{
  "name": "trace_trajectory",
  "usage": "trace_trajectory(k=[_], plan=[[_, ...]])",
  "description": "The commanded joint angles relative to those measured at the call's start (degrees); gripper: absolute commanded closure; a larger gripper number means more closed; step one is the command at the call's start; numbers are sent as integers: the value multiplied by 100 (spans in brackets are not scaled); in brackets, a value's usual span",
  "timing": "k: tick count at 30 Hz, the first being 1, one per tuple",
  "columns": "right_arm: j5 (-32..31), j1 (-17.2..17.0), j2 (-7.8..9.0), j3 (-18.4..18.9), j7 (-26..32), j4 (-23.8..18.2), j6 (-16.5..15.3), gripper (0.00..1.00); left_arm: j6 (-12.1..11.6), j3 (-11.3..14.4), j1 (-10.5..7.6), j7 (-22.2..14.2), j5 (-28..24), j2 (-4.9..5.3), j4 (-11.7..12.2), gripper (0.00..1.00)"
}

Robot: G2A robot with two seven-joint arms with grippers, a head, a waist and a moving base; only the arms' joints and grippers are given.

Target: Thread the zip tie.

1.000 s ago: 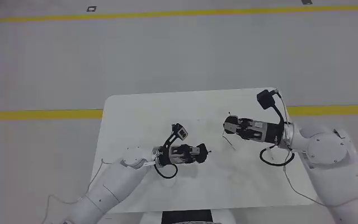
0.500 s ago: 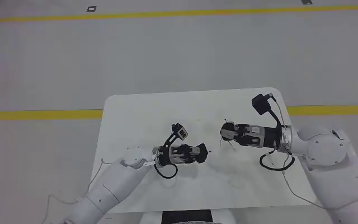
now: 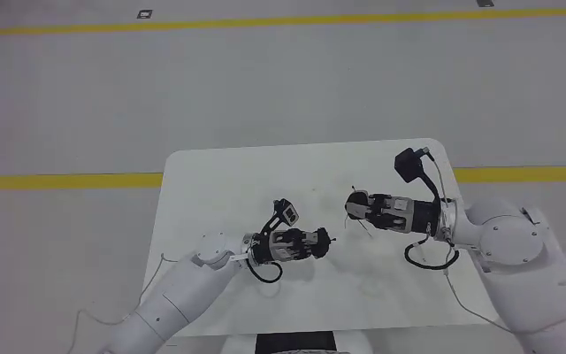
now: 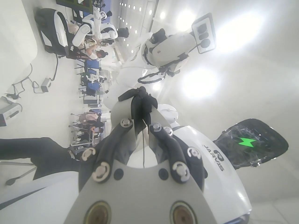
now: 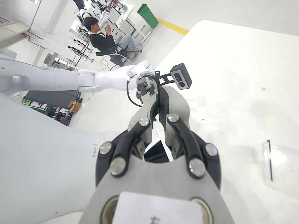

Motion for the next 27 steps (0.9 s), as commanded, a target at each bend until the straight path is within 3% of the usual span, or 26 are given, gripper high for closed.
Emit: trace_trajectory(k=[1,8,20,22,27], plan=[[-62,-6,2,-13,-121,-28,0,100,75,9,-3,-39,-91,-7,26,100],[-190,-36,31,-108,-312,-177,0,100,258,22,-13,-29,-282,-25,114,100],[-236,-96,68,-204,-346,-197,0,100,207,22,-33,-81,-307,-37,126,100],[-277,-111,63,-226,-449,-210,11,100,273,45,10,88,-329,-46,56,100],[-351,-121,64,-299,-528,-179,0,100,340,42,36,108,-410,-53,44,100]])
